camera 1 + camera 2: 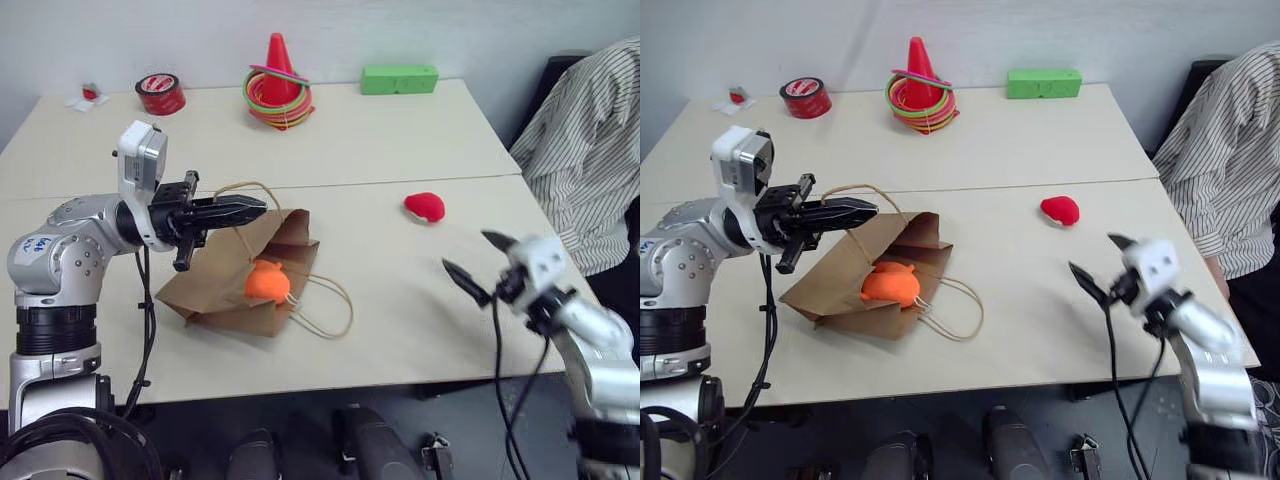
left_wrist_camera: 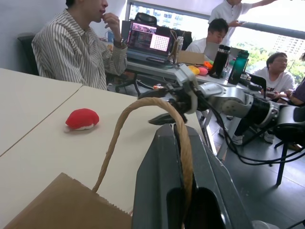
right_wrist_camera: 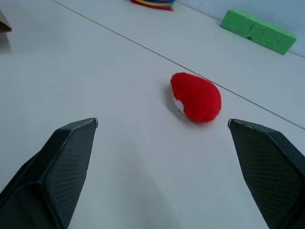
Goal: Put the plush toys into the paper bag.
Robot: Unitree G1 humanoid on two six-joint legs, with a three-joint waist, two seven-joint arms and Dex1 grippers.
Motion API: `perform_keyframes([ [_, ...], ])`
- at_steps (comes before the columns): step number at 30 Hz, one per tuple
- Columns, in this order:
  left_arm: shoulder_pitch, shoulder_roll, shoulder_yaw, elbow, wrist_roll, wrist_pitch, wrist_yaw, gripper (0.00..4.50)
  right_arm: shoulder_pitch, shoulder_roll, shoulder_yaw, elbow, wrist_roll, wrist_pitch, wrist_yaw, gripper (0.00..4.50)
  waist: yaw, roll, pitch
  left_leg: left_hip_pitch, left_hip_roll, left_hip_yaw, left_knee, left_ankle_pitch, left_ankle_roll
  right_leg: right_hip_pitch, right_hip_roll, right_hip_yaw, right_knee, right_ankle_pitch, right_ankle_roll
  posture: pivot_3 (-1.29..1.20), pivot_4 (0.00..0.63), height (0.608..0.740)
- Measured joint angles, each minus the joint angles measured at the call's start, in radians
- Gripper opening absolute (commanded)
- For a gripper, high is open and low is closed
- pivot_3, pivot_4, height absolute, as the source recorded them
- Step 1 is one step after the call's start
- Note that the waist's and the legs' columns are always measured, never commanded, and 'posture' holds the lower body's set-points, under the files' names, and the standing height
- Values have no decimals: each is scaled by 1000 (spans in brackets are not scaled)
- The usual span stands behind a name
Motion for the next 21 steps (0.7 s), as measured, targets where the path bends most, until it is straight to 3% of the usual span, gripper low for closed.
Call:
perform_keyframes([
  [4,-5,-9,-8,6,1,-3,13,0,-308,-6,111,299,-94,73,-35,4482,4,0,0,-3,1,-1,-2,0,0,-3,1,0,-2,-1,-1,0,150,740],
  [8,-2,-9,-6,3,2,-9,20,0,-532,12,178,657,-162,-3,-34,4482,4,1,0,-6,1,-1,-2,-1,0,-6,1,0,-5,-1,-1,0,150,740],
  [14,32,-6,3,-30,-1,-11,35,0,-715,41,232,1063,-232,-87,-37,2455,-1,1,0,-6,1,1,-1,-1,1,-6,-1,0,-5,-1,-1,0,150,740],
  [18,37,8,12,-38,-5,-9,36,0,-730,42,225,1141,-230,-180,-21,1084,-1,1,0,-6,1,1,-1,-1,1,-5,-1,0,-4,-1,0,0,150,740],
  [21,38,11,17,-39,-10,-6,37,0,-723,42,218,1113,-208,-244,85,224,-2,1,1,-6,1,1,-1,-1,1,-5,-1,0,-4,-1,0,0,150,740],
])
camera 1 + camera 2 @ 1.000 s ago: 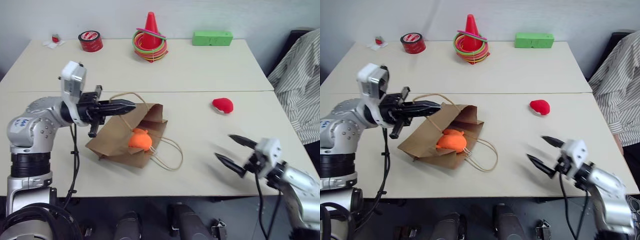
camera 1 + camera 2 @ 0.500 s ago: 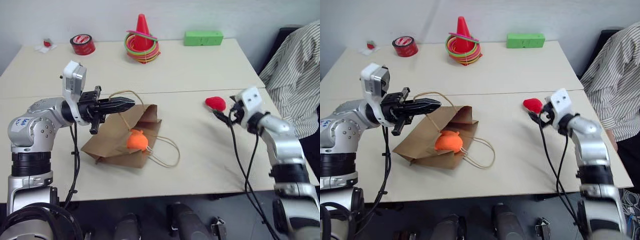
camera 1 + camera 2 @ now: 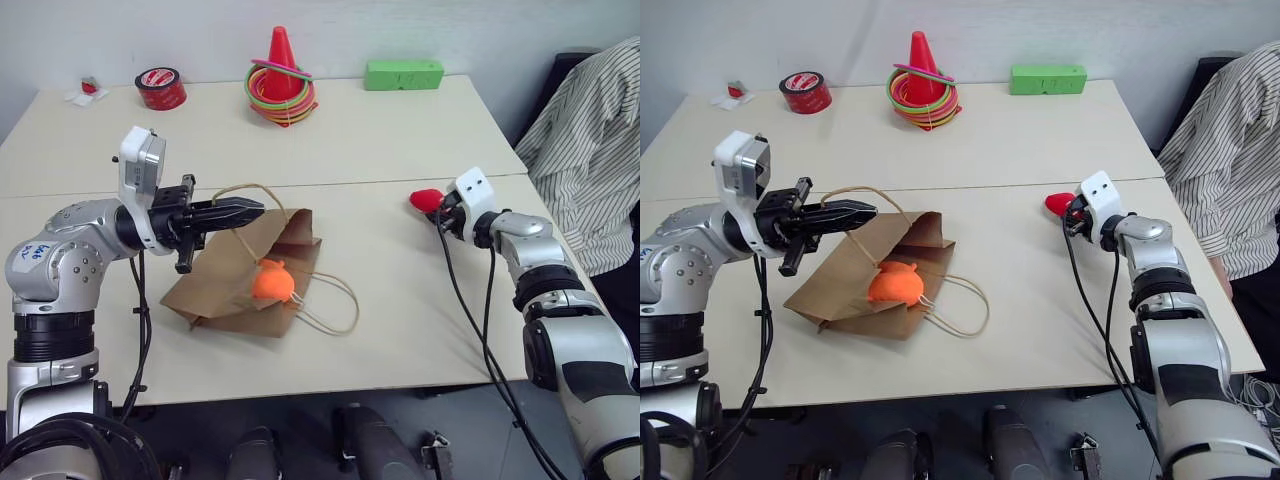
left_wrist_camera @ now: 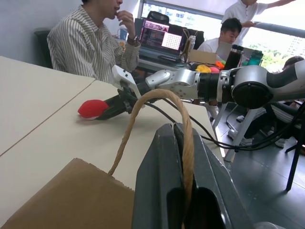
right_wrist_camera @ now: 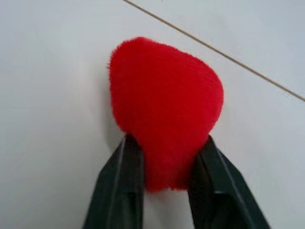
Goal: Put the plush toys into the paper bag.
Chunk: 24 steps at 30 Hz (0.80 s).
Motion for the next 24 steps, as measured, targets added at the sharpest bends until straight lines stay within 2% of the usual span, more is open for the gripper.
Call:
perform_keyframes([
  [1,0,0,0,0,-2,2,0,0,11,-1,-1,-36,13,-11,42,74,-1,0,0,0,0,0,0,0,0,0,0,0,0,0,0,0,150,740],
  [4,-3,0,4,1,-14,8,0,0,108,-13,2,-280,80,26,209,42,2,0,0,0,1,-1,0,0,-1,0,0,-1,0,0,0,0,150,740],
  [7,-7,5,15,7,-24,19,0,0,259,-42,33,-663,175,251,315,42,7,0,0,-1,1,-3,0,-1,-1,0,0,-2,0,0,0,0,150,740],
  [10,-10,10,15,7,-34,30,-3,0,352,-29,85,-1028,277,530,313,42,3,0,0,-1,1,-3,1,-1,-1,0,-1,-2,2,0,0,0,150,740],
  [13,-10,13,5,0,-37,45,-9,0,375,65,141,-1224,329,694,226,42,2,0,0,0,1,-3,1,0,-2,0,-1,-2,4,0,0,0,150,740],
  [17,-11,12,-3,-16,-57,69,-9,0,360,178,224,-1248,304,763,105,42,6,-1,0,-1,0,-3,2,-1,-1,-1,-2,-2,3,0,-1,0,150,740],
  [20,-17,6,-7,-37,-67,77,0,0,301,271,296,-1143,258,755,44,42,5,-1,0,-3,-1,-3,2,-1,0,-4,-2,-2,3,0,-1,0,150,740],
  [22,-20,4,-8,-41,-72,84,2,0,252,308,318,-1057,224,728,22,42,5,-1,0,-11,-1,-3,5,-1,0,-11,-2,-2,5,0,0,0,150,740],
  [24,-20,2,-9,-42,-74,89,3,0,211,335,343,-960,188,703,9,42,4,-1,-1,-12,0,-3,5,-1,0,-12,-2,-3,5,0,0,0,150,740],
])
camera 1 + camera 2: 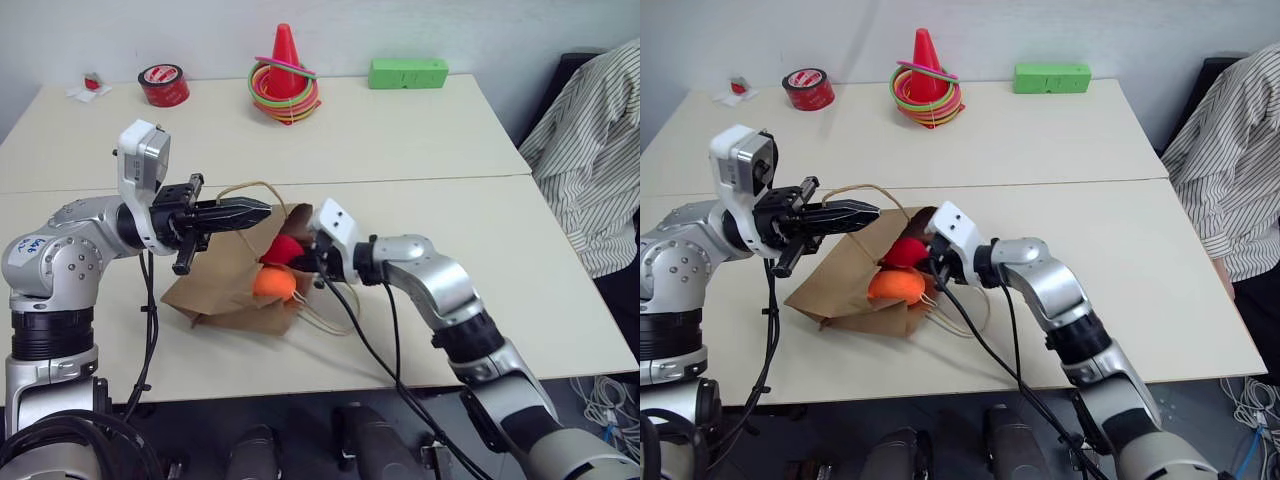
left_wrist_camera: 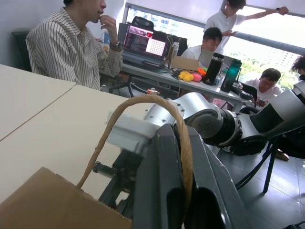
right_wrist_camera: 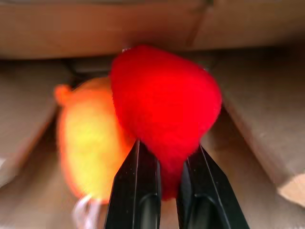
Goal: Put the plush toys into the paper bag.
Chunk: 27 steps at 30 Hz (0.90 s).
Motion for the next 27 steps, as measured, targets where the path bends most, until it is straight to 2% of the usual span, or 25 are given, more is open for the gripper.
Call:
perform_keyframes([
  [4,3,0,0,-8,-4,6,0,0,-66,84,12,214,-69,-91,-70,42,-6,0,0,0,0,0,0,0,0,0,0,0,0,0,0,0,150,740],
  [7,5,-1,0,-13,-5,6,0,0,-97,119,10,287,-80,-111,-73,987,-7,0,0,0,0,0,-1,0,0,-1,0,-1,0,0,0,0,150,740],
  [11,9,-5,0,-19,-5,3,8,0,-87,110,11,261,-78,-82,-23,2398,-4,0,0,0,0,0,-1,0,0,-1,-1,-1,0,0,0,0,150,740],
  [14,16,-6,2,-28,-5,-6,10,0,-44,12,5,126,-21,19,72,3437,2,0,0,-1,0,-1,-1,0,0,0,-2,-2,-1,0,0,0,150,740],
  [17,34,-4,14,-28,-5,-13,16,0,-18,-93,-89,9,104,205,156,4425,7,0,0,-2,-1,-2,0,-1,2,1,-3,-4,-1,0,0,0,150,740],
  [20,35,-8,17,-32,-6,-17,22,0,-8,-164,-152,-40,178,280,200,4425,5,0,0,-1,-1,-3,-1,-1,2,1,-3,-4,-1,0,0,0,150,740],
  [23,35,-10,21,-38,-19,-17,27,0,38,-248,-154,-28,170,277,218,4425,3,0,0,-1,-1,-3,-1,-1,2,1,-3,-4,-2,0,0,0,150,740],
  [27,35,-12,21,-42,-20,-17,32,0,53,-227,-119,7,164,276,222,4425,-9,0,0,0,0,-1,-2,0,1,1,0,-2,-1,0,0,0,150,740],
])
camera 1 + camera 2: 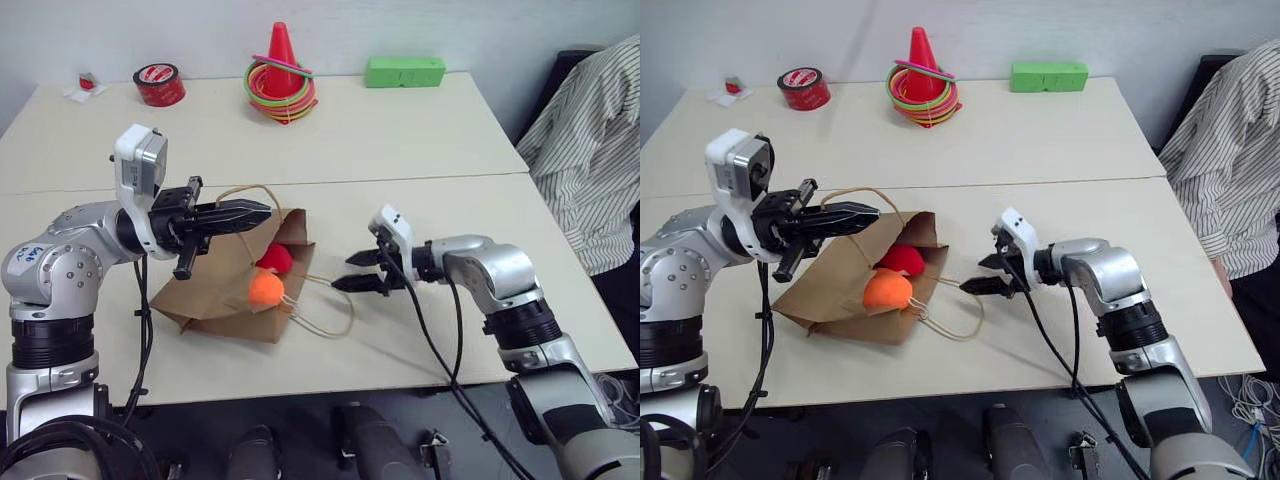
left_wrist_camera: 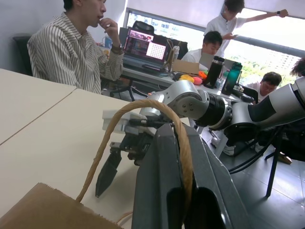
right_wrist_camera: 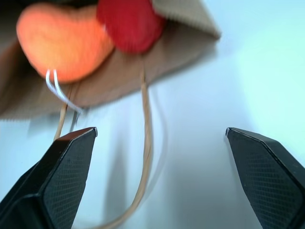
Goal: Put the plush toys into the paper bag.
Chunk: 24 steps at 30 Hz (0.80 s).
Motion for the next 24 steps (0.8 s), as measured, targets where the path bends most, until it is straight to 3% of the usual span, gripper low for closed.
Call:
perform_keyframes([
  [5,-1,-8,-1,1,0,-6,4,0,-47,56,54,62,-33,-35,-5,4425,-3,-1,0,1,0,0,1,0,-1,0,0,0,1,0,0,0,150,740],
  [6,-3,-9,-1,1,0,-7,4,0,-59,63,66,72,-39,-38,1,4253,-3,-1,-1,1,0,0,1,0,-1,0,0,0,1,0,0,0,150,740],
  [9,-15,-9,-4,4,1,-9,3,0,-78,71,96,82,-43,-20,32,3558,-2,-1,-1,1,0,0,1,0,-1,0,0,0,1,0,0,0,150,740],
  [19,-11,-12,0,3,1,-23,13,0,-1,33,54,13,72,134,95,121,13,-1,-1,-1,-1,-1,1,0,0,0,-2,-1,-1,0,0,0,150,740],
  [24,7,-24,3,1,6,-59,35,0,56,-69,-143,-164,278,320,118,50,29,-1,0,-2,-1,-1,1,0,1,0,-3,-2,-2,0,0,0,150,740],
])
